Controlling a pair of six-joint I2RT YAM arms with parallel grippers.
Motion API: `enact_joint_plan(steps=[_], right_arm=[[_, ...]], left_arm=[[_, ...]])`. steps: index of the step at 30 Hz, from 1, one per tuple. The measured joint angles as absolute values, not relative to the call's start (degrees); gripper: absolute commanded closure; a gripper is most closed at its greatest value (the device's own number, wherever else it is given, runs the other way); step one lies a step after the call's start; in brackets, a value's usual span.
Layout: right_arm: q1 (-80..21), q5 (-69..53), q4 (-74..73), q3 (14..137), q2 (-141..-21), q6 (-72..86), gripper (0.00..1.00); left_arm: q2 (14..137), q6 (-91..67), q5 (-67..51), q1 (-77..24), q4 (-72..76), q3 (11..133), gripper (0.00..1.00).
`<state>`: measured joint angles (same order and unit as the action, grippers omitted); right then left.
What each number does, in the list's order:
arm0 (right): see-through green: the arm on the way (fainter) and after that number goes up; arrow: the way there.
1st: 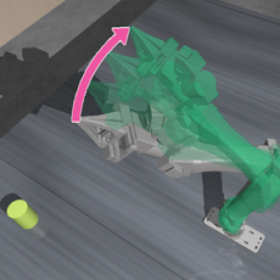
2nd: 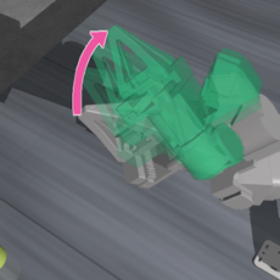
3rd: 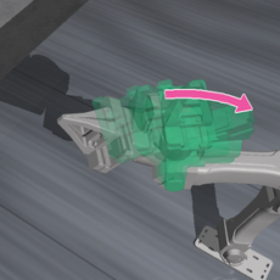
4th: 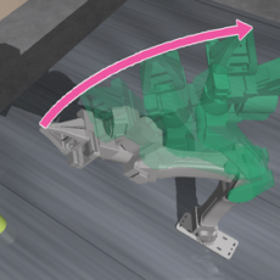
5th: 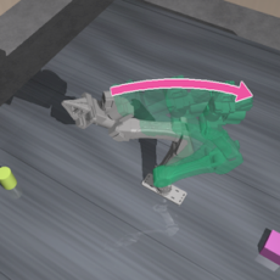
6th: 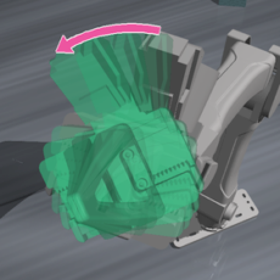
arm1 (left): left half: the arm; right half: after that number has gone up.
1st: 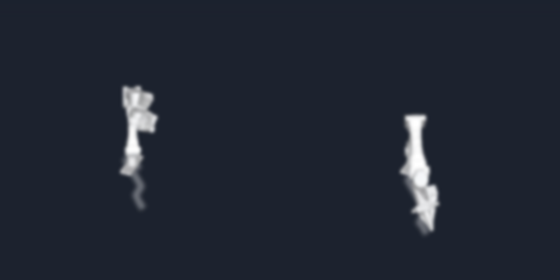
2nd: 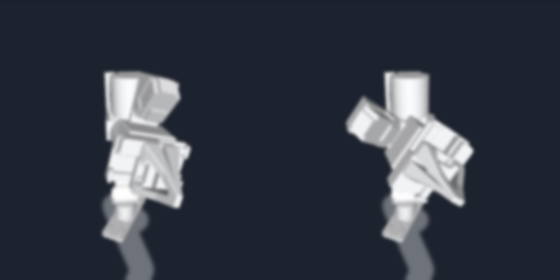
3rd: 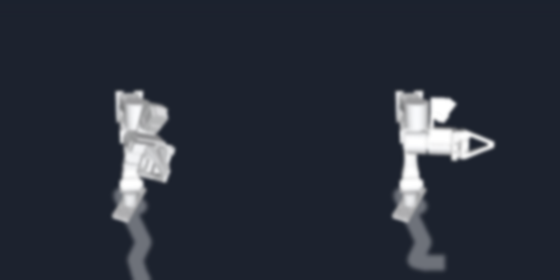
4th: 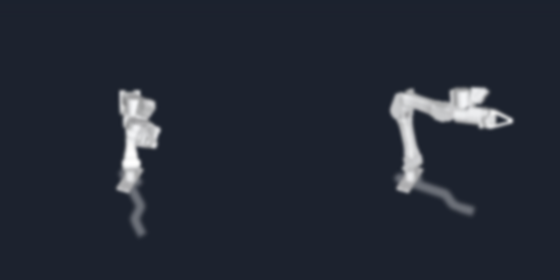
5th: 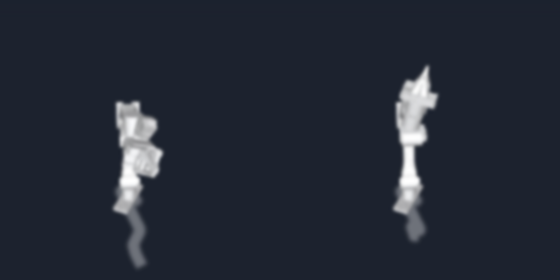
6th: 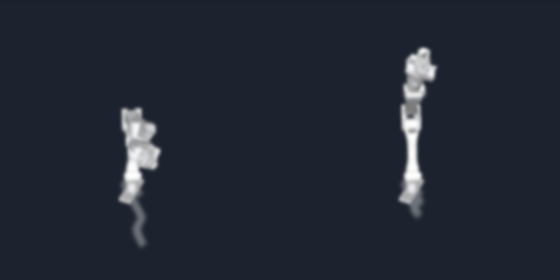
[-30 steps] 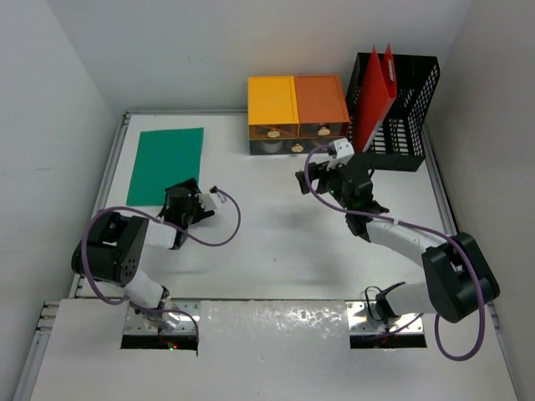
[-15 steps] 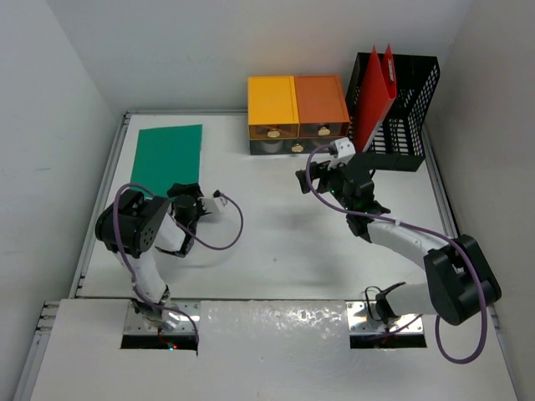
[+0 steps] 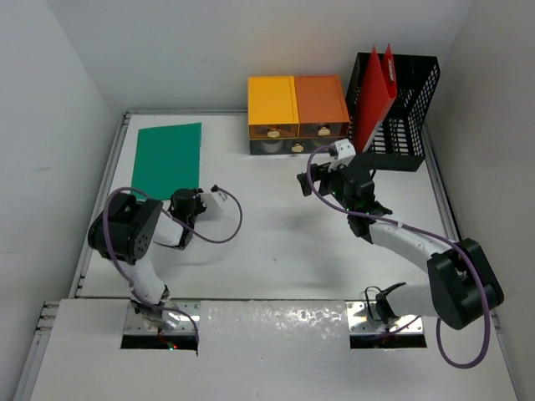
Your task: Organize the desk
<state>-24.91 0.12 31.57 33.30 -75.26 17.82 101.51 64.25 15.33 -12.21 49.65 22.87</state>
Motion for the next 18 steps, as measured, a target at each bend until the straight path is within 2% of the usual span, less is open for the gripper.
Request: enact_joint_plan(steps=[7,12,15,18], right_arm=[[-26.3,1.0,32.5,33.4,-77.9,24.5,0.20],[-30.8,-0.1,33.1,37.6,-87.7,32.0,0.20],[-32.8,-2.2,35.7,40.9,-94.1,39.2,0.24],[-34.2,-3.4,36.6,45.1,-99.4,44.9,0.23]], left_arm=[[89.5,59.2,11.8,-10.8,41.1,22.9,1.00],[83.4,57.5,10.8,-10.8,36.9,21.2,1.00],[78.3,57.2,10.0,-10.8,32.8,19.2,1.00],[70.4,56.9,9.2,-10.8,27.2,17.0,1.00]])
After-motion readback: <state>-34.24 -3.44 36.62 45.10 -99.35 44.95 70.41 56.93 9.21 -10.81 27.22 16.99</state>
